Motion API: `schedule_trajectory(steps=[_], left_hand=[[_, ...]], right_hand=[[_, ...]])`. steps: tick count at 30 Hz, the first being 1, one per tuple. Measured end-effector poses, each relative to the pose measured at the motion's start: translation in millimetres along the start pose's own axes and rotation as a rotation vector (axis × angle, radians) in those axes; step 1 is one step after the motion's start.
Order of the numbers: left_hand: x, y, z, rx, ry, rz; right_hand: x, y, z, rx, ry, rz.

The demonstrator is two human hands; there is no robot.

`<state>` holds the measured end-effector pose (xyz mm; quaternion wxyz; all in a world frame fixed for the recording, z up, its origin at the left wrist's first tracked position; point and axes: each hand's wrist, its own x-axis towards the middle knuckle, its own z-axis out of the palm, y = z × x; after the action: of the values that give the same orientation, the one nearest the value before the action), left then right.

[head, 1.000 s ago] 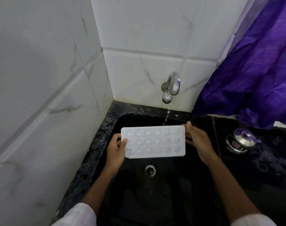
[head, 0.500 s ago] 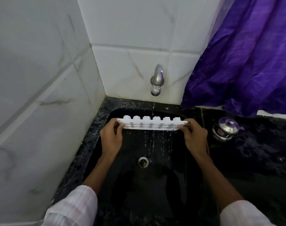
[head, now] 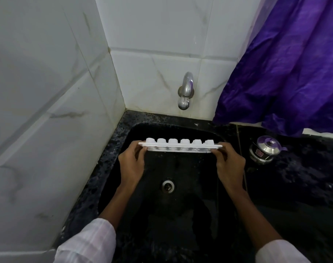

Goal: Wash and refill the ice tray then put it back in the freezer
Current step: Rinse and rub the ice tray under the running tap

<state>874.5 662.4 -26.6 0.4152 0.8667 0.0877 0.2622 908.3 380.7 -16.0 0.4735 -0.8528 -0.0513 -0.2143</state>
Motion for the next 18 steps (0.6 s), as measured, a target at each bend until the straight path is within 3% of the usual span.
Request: schedule_trajectory(steps=[5,8,11,15,18], left_hand=[[-5.4,-8.0,-1.6,-0.058,-0.111,-0.045],[-14.2,-3.7,-5.5,-0.096,-0.017,0.002],[-17.3,-4.7,-7.5,-0.128,-0.041,-0.015],[-22.4,-4.3,-12.9,-0.125,-0.019,0.033],[-23.9,-12.4,-11.6,-0.178,-0.093,-0.078]], right_hand=[[-9.4,8.8,-1.3,-0.046,-0.105,0.111],[-19.9,7.2,1.7,-0.038,0.002,0.042],[-28.5,6.2,5.5,-0.045,-0.035,0.097],[-40.6,6.3,9.3,-0.027,0.041,0.098],[-50.8,7.7,11.7,0.021,-0.018,0.248]])
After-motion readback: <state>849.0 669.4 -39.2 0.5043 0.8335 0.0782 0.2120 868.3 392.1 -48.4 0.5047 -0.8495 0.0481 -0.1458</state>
